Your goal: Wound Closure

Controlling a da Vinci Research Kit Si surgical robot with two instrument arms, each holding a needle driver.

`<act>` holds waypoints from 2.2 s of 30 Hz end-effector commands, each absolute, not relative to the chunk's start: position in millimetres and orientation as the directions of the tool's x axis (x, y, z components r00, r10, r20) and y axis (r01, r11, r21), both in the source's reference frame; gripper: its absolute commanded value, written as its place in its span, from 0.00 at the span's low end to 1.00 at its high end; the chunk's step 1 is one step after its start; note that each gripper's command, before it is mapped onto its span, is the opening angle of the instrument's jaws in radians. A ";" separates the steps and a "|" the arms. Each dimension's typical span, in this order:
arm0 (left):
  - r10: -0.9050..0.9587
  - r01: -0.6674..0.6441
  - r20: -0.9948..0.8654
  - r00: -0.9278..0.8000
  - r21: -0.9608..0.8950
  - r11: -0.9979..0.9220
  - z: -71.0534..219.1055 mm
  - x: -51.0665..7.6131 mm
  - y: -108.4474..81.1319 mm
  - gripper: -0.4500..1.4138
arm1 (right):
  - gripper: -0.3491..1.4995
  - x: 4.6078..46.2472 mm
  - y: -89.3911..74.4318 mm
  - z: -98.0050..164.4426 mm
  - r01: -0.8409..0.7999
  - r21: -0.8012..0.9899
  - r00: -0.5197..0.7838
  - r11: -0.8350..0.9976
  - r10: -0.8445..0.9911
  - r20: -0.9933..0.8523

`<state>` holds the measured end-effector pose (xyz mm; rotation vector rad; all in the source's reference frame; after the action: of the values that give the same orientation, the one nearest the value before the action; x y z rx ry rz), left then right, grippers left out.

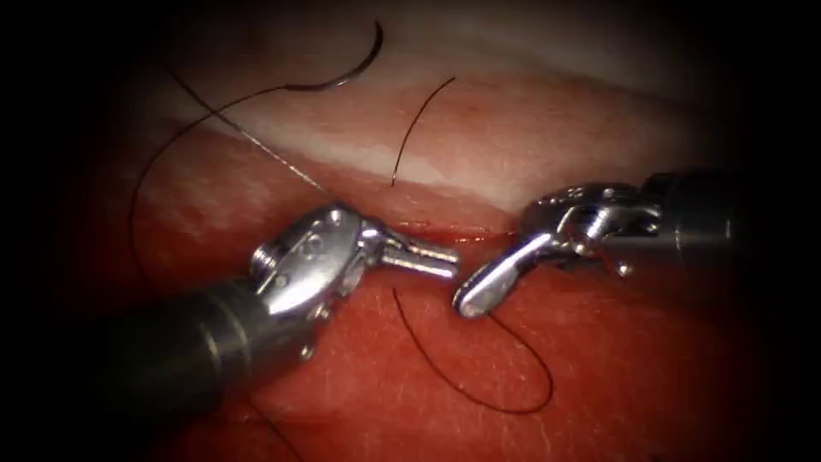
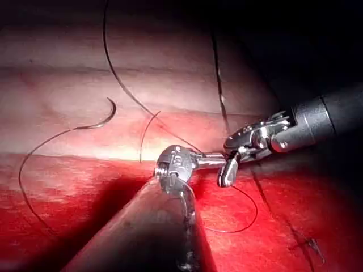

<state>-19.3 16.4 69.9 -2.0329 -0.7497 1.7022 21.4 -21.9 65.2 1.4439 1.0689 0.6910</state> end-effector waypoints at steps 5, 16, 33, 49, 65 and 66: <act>0.633 0.114 -0.767 0.110 -0.623 -0.774 69.4 -16.5 18.1 0.58 | 0.00 21.1 -22.1 65.9 0.248 0.964 0.389 0.093 0.902 -0.187; 0.648 0.076 -0.740 0.180 -0.646 -0.759 69.7 -12.5 20.8 0.50 | 0.00 21.1 -22.5 65.4 0.273 0.952 0.373 0.141 0.897 -0.239; 0.684 0.143 -0.642 0.347 -0.684 -0.715 67.2 -10.2 22.5 0.16 | 0.00 21.4 -23.1 65.7 0.278 0.947 0.369 0.162 0.892 -0.261; 0.698 0.159 -0.646 0.309 -0.689 -0.707 68.6 -9.1 22.2 0.00 | 0.01 20.8 -22.9 65.2 0.319 0.930 0.311 0.182 0.907 -0.284; 0.651 0.162 -0.712 0.261 -0.633 -0.757 68.2 -7.9 21.7 0.00 | 0.92 16.5 -17.3 66.0 0.376 0.734 0.021 0.565 0.787 -0.617; 0.652 0.165 -0.712 0.262 -0.632 -0.757 68.2 -7.9 21.7 0.00 | 0.81 16.0 -16.7 66.6 0.371 0.712 0.007 0.597 0.765 -0.645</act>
<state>-7.5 21.3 67.6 -2.1041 -0.7375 1.5055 15.4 -16.8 65.7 0.9649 1.6039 0.3974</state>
